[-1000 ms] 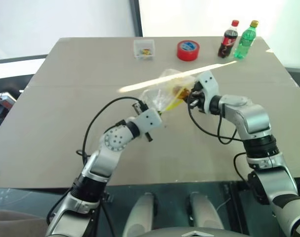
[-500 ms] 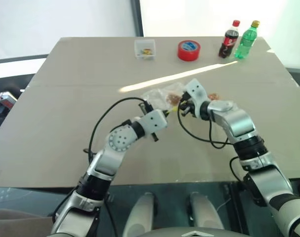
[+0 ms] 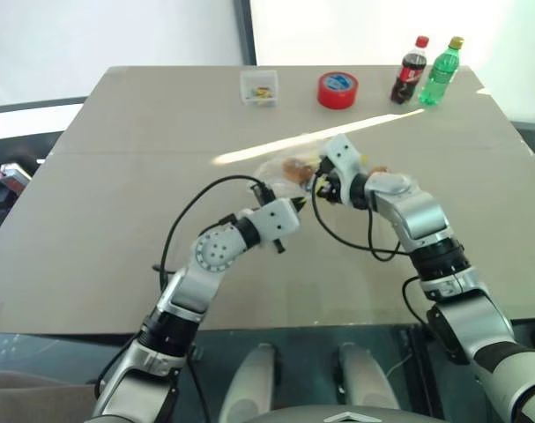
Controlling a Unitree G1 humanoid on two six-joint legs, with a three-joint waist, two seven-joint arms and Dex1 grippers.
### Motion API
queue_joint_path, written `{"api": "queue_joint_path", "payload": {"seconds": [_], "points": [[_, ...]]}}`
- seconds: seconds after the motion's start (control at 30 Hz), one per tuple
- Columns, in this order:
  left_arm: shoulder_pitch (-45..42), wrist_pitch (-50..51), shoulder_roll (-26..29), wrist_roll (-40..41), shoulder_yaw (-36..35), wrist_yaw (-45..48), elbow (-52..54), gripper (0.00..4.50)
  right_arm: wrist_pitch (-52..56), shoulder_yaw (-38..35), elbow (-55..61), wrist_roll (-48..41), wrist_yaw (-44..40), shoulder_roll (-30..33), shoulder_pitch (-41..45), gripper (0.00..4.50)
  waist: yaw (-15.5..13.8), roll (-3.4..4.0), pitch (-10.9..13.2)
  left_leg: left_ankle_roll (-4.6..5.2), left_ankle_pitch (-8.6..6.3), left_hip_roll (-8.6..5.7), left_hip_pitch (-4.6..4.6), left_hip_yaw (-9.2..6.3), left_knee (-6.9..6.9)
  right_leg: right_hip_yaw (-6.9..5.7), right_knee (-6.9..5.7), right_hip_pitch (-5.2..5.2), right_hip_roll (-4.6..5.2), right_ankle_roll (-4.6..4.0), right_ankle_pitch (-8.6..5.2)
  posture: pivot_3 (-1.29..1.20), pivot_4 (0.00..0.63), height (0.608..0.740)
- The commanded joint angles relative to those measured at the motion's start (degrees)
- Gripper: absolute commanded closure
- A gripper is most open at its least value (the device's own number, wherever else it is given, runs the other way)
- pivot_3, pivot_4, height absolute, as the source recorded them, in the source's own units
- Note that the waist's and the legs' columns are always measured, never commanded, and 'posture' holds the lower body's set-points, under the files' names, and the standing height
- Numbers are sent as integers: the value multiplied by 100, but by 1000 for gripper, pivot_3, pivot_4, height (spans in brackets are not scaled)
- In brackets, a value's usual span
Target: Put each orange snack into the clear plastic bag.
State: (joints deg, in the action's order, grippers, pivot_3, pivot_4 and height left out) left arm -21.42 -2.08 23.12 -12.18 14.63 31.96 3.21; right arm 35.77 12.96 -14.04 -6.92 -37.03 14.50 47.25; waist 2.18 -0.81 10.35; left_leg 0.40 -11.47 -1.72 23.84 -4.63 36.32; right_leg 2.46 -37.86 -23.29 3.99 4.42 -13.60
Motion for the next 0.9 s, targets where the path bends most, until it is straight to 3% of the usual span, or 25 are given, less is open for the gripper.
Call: {"api": "queue_joint_path", "payload": {"seconds": [0.03, 0.33, 0.5, 0.7, 0.9], "points": [[-34, 102, -82, -19, -157, -259, -120, 4500, 516, -432, 766, -587, -396, 191, -209, 1832, 4, 0, 0, 0, 0, 1, 0, -2, -1, -1, 0, -1, -1, 0, 0, 0, 150, 740], [-40, 331, -96, -83, -228, -448, -182, 4500, 1136, -664, 2262, -1039, -886, 1399, -1089, 1832, 10, 0, 0, 0, 0, 1, 1, -1, 0, -2, 2, 3, 0, 1, 0, 0, 150, 740], [114, 636, -99, -129, -375, -666, 39, 4500, 1559, -1261, 2796, -1136, -352, 1707, -1447, 1832, 12, -1, 0, 0, 0, 2, 1, -1, 0, -1, 2, 3, 1, 1, -1, 0, 150, 740], [445, 1238, -114, -309, -875, -1298, 458, 4500, 1807, -1932, 2569, -804, 972, 1443, -1595, 1832, 3, 0, 0, 0, 0, 3, 1, -1, 1, -1, 1, 4, 1, 1, -1, 0, 150, 740], [546, 1667, -182, -540, -1184, -1835, 955, 4500, 1821, -1858, 2553, -368, 2189, 650, -1665, 1832, -2, 0, 0, 0, 0, 3, 0, 1, 1, 1, -1, 2, 1, 1, 0, 0, 150, 740]]}}
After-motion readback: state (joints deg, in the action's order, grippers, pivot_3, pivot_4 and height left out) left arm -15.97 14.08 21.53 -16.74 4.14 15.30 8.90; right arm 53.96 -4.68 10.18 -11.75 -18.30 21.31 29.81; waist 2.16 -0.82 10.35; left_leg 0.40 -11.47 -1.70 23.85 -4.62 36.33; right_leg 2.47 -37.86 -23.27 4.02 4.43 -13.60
